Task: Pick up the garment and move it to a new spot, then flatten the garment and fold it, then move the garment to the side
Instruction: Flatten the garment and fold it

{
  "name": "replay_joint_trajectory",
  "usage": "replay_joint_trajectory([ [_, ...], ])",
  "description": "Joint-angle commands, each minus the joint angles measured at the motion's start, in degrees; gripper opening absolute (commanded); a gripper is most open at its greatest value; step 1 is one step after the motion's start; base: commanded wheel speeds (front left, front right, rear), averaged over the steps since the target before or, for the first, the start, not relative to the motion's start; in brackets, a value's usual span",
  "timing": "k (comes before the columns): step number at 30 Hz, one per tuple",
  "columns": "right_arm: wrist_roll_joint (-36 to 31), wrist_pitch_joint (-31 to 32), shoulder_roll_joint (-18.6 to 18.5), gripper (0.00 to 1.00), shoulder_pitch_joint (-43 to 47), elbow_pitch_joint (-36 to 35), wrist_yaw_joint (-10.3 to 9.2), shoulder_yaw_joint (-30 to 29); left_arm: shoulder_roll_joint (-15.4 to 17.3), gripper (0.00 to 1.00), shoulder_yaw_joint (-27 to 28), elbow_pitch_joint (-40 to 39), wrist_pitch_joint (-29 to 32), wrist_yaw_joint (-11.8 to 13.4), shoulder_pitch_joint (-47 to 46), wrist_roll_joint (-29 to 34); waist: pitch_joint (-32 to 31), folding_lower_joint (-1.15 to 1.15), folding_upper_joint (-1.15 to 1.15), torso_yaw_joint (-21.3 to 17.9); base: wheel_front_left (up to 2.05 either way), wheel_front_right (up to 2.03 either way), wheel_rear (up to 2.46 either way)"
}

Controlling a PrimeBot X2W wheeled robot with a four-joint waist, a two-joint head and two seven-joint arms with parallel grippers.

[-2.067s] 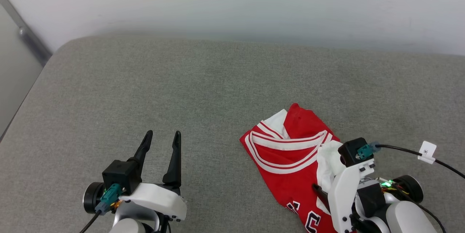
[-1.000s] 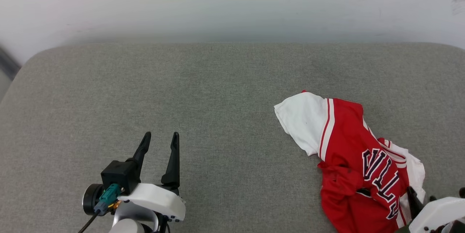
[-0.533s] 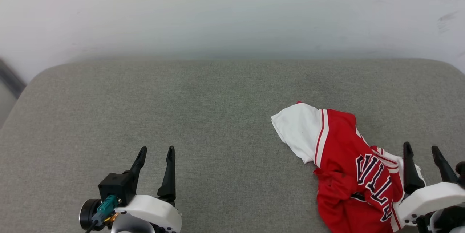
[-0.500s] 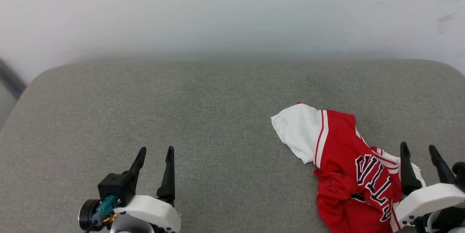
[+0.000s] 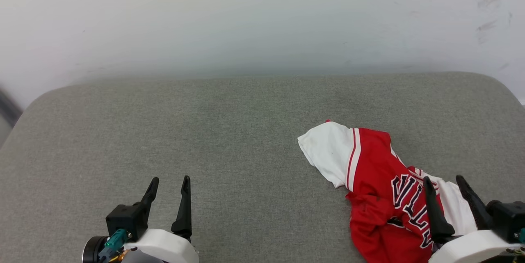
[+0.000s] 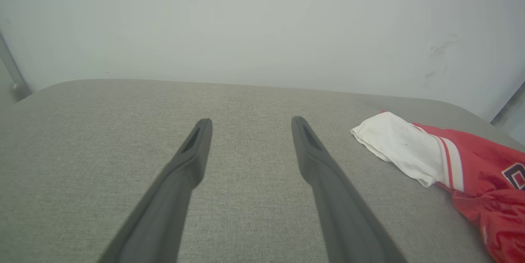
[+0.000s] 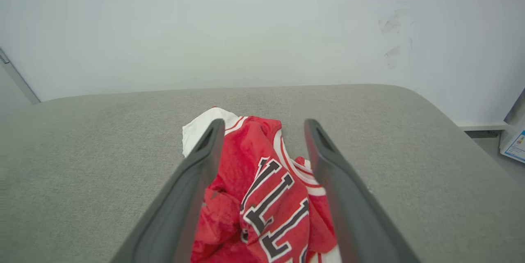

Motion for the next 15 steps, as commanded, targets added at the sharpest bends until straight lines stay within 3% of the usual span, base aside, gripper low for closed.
replay_joint_trajectory([
  [1, 0.5, 0.9, 0.3, 1.0, 0.8, -0.2, -0.02, 0.1, 0.3, 1.0, 0.1, -0.2, 0.0, 0.3, 0.6, -0.1, 0.0, 0.0, 0.0, -0.2, 0.0, 0.0, 0.0],
  [7, 3.7, 7.3, 0.3, 1.0, -0.4, 2.7, -0.02, -0.6, 0.3, 1.0, -0.3, -0.7, 0.2, 0.2, 0.0, 0.0, 0.2, 0.0, 0.0, -0.3, 0.0, 0.0, 0.0],
  [10, 4.6, 13.6, 0.2, 1.0, -3.7, 6.7, -0.02, 0.0, 0.2, 1.0, -0.6, -1.0, 0.2, 0.2, -0.8, 0.1, 0.9, 0.0, 0.0, 0.1, 0.0, 0.0, 0.0],
  [15, 6.8, 22.7, -3.4, 1.0, -10.5, 12.9, -0.02, 4.6, 0.0, 1.0, -1.1, -1.3, 0.2, -0.3, -2.4, 0.5, 2.9, 0.0, 0.0, 1.5, 0.0, 0.0, 0.0],
])
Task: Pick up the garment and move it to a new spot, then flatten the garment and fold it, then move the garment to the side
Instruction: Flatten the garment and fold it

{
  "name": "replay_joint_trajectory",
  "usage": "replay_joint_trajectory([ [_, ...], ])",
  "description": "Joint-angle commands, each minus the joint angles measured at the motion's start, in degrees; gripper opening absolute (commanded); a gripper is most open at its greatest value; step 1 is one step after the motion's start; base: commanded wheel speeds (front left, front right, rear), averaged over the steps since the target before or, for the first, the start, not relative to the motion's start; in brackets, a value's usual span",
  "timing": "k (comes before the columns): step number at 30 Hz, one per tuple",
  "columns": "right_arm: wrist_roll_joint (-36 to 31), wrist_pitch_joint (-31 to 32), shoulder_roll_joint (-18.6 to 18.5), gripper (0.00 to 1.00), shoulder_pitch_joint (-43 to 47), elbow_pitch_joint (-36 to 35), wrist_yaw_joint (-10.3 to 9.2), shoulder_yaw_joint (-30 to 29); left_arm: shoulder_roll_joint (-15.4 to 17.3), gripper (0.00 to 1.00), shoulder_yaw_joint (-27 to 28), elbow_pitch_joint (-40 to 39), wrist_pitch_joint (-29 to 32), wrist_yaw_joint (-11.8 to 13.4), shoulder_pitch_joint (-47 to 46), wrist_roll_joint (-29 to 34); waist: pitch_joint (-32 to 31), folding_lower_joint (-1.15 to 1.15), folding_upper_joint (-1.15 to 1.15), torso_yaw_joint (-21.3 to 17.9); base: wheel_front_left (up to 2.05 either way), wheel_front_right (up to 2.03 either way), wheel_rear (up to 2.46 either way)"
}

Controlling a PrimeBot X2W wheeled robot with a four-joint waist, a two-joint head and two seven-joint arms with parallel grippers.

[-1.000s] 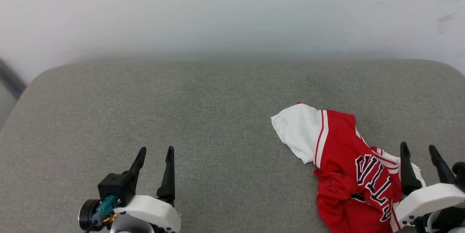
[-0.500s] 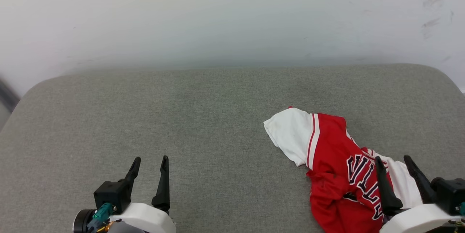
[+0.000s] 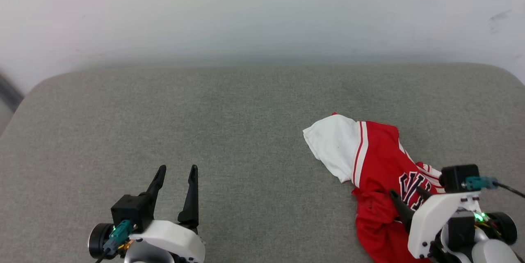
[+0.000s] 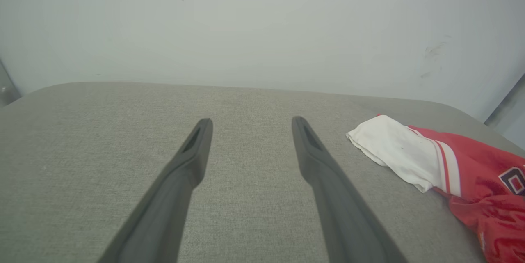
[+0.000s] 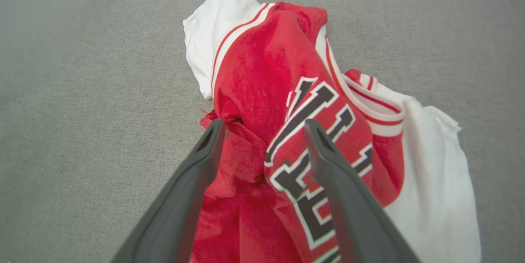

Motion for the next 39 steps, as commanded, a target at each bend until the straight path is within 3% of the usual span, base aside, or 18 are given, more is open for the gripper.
replay_joint_trajectory([
  [1, 0.8, 1.7, -1.3, 1.0, -2.4, 1.3, -0.02, 1.3, -0.1, 1.0, -0.1, -0.3, 0.1, -0.3, -1.2, 0.5, 1.5, 0.0, 0.0, 1.0, 0.0, 0.0, 0.0],
  [6, 2.7, 7.0, -5.0, 1.0, -10.1, 7.8, -0.02, 6.3, -0.8, 1.0, -0.5, -0.2, -0.6, -0.8, -3.5, 0.8, 5.1, 0.0, 0.0, 2.9, 0.0, 0.0, 0.0],
  [13, 6.1, 12.1, -5.1, 1.0, -16.6, 23.6, -0.02, 11.7, -1.9, 1.0, -0.8, 1.9, -1.7, -1.8, -6.3, 0.6, 7.9, 0.0, 0.0, 4.1, 0.0, 0.0, 0.0],
  [14, 6.8, 12.6, -4.6, 0.38, -16.8, 24.9, -0.02, 12.6, -2.0, 1.0, -0.8, 2.2, -1.7, -1.8, -6.3, 0.6, 7.9, 0.0, 0.0, 4.1, 0.0, 0.0, 0.0],
  [15, 7.4, 12.5, -4.3, 0.0, -17.0, 25.6, -0.01, 13.4, -2.0, 1.0, -0.8, 2.4, -1.8, -1.9, -6.2, 0.5, 7.8, 0.0, 0.0, 4.0, 0.0, 0.0, 0.0],
  [24, 11.9, 3.1, -4.7, 0.0, -20.5, 17.5, 0.03, 24.6, -1.7, 1.0, -0.7, 3.2, -2.0, -1.6, -5.1, 0.1, 6.0, 0.0, 0.0, 2.6, 0.0, 0.0, 0.0],
  [30, 15.7, 2.5, -5.6, 0.0, -15.9, 12.1, -0.02, 36.2, -1.7, 1.0, -1.2, 3.2, -1.7, -1.6, -4.8, -0.2, 4.9, 0.0, 0.0, 2.5, 0.0, 0.0, 0.0],
  [31, 16.1, 2.7, -5.9, 0.13, -15.3, 12.3, -0.02, 37.2, -1.8, 1.0, -1.3, 3.2, -1.7, -1.5, -4.7, -0.3, 4.8, 0.0, 0.0, 2.5, 0.0, 0.0, 0.0],
  [33, 16.1, 1.4, -6.4, 1.0, -14.5, 13.0, -0.02, 38.3, -2.0, 1.0, -1.4, 3.3, -1.7, -1.5, -4.4, -0.5, 4.7, 0.0, 0.0, 2.5, 0.0, 0.0, 0.0],
  [39, 15.6, -8.9, -5.4, 1.0, -12.5, 11.5, -0.02, 36.8, -1.7, 1.0, -1.3, 3.6, -1.8, -1.2, -3.5, -0.9, 3.8, 0.0, 0.0, 2.2, 0.0, 0.0, 0.0],
])
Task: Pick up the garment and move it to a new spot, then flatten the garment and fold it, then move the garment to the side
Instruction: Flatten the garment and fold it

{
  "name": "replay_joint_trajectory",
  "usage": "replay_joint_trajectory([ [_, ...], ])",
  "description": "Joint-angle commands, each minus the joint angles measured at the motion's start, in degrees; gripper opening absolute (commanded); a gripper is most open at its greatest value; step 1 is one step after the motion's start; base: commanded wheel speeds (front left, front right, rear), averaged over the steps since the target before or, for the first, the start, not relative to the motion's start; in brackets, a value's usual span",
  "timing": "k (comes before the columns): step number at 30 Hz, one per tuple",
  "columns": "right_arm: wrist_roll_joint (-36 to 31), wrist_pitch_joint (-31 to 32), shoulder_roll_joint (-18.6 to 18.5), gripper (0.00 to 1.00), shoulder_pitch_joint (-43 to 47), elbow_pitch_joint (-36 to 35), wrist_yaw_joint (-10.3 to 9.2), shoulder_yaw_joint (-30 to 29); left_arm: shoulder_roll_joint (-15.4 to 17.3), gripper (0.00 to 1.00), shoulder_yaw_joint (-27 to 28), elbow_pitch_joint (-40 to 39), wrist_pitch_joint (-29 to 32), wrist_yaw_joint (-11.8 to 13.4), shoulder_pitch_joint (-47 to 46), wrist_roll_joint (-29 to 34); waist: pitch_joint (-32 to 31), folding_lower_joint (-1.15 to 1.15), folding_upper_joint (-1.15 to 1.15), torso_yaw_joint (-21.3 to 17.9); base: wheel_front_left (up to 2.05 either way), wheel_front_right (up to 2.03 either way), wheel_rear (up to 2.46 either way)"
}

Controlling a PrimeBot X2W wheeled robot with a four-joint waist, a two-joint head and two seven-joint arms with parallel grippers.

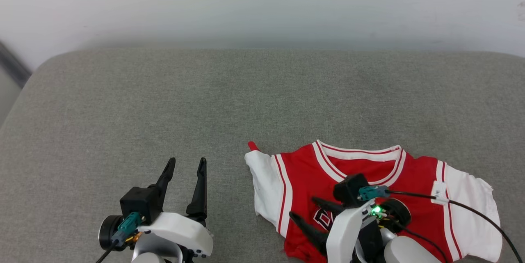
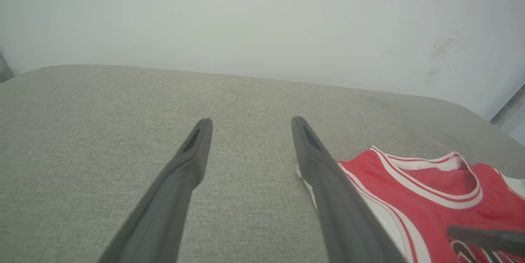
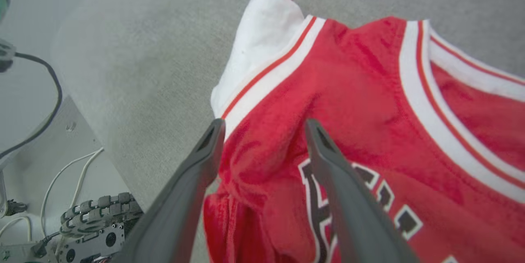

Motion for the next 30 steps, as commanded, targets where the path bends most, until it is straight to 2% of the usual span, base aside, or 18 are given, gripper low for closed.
replay_joint_trajectory([
  [1, -0.7, -3.2, 0.4, 1.0, 1.2, -1.3, -0.02, -1.1, 0.3, 1.0, 0.1, 0.1, -0.2, 0.3, 0.7, -0.3, -0.5, 0.0, 0.0, -0.3, 0.0, 0.0, 0.0],
  [7, -4.7, -14.7, 1.3, 1.0, 3.6, -6.0, -0.02, -8.4, 1.2, 1.0, 0.7, 0.1, -0.1, 1.0, 2.3, -0.7, -2.3, 0.0, 0.0, -1.2, 0.0, 0.0, 0.0],
  [12, -10.0, -19.5, 3.6, 1.0, 6.7, -8.8, -0.01, -18.3, 1.6, 1.0, 0.9, -0.5, 0.4, 1.9, 3.1, -0.8, -3.9, 0.0, 0.0, -1.8, 0.0, 0.0, 0.0],
  [22, -17.3, -18.4, 6.7, 1.0, 14.3, -17.2, -0.01, -36.3, 3.0, 1.0, 0.8, -1.8, 2.0, 2.8, 4.4, -0.7, -5.1, 0.0, 0.0, -3.4, 0.0, 0.0, 0.0],
  [27, -19.0, -16.0, 8.0, 1.0, 18.0, -22.7, -0.01, -40.2, 4.1, 1.0, -0.4, -2.2, 5.1, 2.6, 3.0, -0.3, -5.3, 0.0, 0.0, -4.3, 0.0, 0.0, 0.0],
  [30, -19.5, -14.8, 8.4, 1.0, 19.7, -25.4, -0.01, -41.0, 4.9, 1.0, -2.2, -2.2, 9.7, 1.1, 0.2, -0.3, -5.0, 0.0, 0.0, -4.5, 0.0, 0.0, 0.0],
])
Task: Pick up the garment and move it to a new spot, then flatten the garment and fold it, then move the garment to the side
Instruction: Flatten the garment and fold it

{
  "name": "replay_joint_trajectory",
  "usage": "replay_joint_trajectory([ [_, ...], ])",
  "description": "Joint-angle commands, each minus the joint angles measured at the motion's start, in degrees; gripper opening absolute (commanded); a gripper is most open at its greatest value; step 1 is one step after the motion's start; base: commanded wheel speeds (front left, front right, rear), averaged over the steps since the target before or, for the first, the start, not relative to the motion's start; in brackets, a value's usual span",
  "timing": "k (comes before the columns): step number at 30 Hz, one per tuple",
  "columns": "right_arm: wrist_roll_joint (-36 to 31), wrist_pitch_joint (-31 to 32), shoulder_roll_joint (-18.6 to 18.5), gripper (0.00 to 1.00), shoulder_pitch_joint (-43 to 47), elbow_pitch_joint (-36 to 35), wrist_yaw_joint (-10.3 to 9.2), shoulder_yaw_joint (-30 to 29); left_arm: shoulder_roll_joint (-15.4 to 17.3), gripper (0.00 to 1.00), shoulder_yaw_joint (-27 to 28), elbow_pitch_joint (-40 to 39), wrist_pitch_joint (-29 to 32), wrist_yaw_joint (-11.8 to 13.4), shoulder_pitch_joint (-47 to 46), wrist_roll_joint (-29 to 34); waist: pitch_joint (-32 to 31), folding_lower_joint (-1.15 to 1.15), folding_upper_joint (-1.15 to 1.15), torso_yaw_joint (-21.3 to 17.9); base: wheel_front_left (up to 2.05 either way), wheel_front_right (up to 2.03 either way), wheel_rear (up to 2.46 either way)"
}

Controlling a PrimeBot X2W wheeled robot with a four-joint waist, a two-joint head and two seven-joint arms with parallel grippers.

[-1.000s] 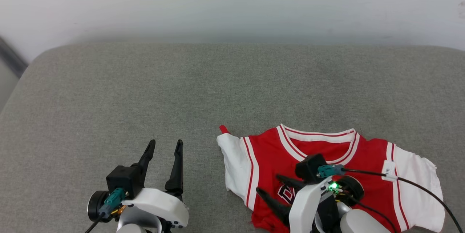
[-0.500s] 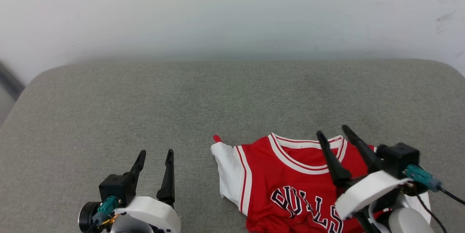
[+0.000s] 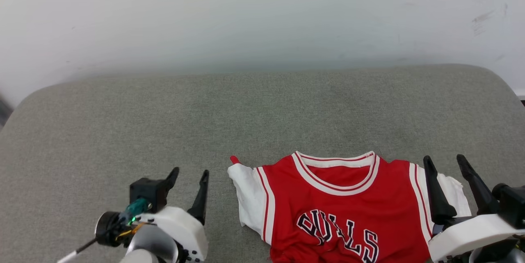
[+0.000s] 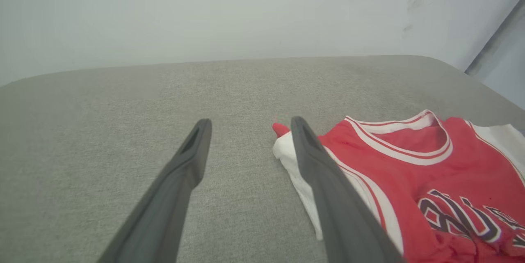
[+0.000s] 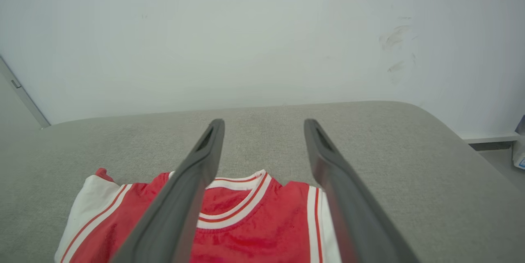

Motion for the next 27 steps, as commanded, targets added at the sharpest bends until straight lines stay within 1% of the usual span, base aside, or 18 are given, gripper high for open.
replay_joint_trajectory([
  [1, -0.4, 0.5, 0.3, 1.0, 0.9, -0.8, -0.02, -0.3, 0.3, 1.0, -0.8, 0.1, 1.7, -0.9, -1.5, -0.2, 0.3, 0.0, 0.0, -0.1, 0.0, 0.0, 0.0],
  [6, -0.6, 1.7, 0.6, 1.0, 1.8, -3.8, -0.02, -0.2, 1.9, 1.0, -5.1, 2.7, 15.3, -5.5, -7.0, -2.2, 2.9, 0.0, 0.0, -1.5, 0.0, 0.0, 0.0],
  [10, -0.5, 1.7, 0.7, 1.0, 0.7, -4.9, -0.02, 0.1, 2.6, 1.0, -8.0, 4.3, 24.0, -8.6, -10.6, -3.4, 6.3, 0.0, 0.0, -2.9, 0.0, 0.0, 0.0],
  [14, 0.8, 0.8, 0.7, 1.0, -0.6, -4.7, -0.02, 0.3, 3.4, 1.0, -10.4, 6.1, 30.5, -11.0, -13.5, -4.1, 9.5, 0.0, 0.0, -4.0, 0.0, 0.0, 0.0],
  [19, 1.6, -0.3, 0.7, 1.0, -2.0, -3.4, -0.01, 0.8, 3.7, 1.0, -13.4, 9.7, 37.5, -13.0, -15.9, -3.8, 12.0, 0.0, 0.0, -5.3, 0.0, 0.0, 0.0],
  [20, 1.8, -0.5, 0.7, 1.0, -2.0, -3.1, -0.01, 0.9, 3.6, 0.98, -14.1, 10.6, 38.9, -13.5, -16.0, -3.9, 12.1, 0.0, 0.0, -5.5, 0.0, 0.0, 0.0],
  [21, 2.2, -0.7, 0.7, 1.0, -2.1, -2.9, -0.02, 1.0, 3.3, 0.54, -14.7, 11.3, 39.9, -13.9, -16.0, -4.2, 12.3, 0.0, 0.0, -5.7, 0.0, 0.0, 0.0],
  [23, 2.5, -0.9, 0.7, 1.0, -2.2, -2.4, -0.01, 1.1, 3.0, 0.0, -16.0, 12.1, 41.2, -14.8, -16.4, -3.9, 12.4, 0.0, 0.0, -6.0, 0.0, 0.0, 0.0],
  [25, 2.8, -1.2, 0.7, 1.0, -2.3, -2.0, -0.02, 0.9, 2.6, 0.0, -16.5, 12.1, 40.8, -15.4, -16.6, -3.8, 12.2, 0.0, 0.0, -6.1, 0.0, 0.0, 0.0],
  [27, 2.7, -1.3, 0.7, 1.0, -2.1, -1.5, -0.01, 0.7, 3.0, 0.0, -16.0, 11.6, 39.2, -15.0, -17.0, -3.2, 11.7, 0.0, 0.0, -5.9, 0.0, 0.0, 0.0],
])
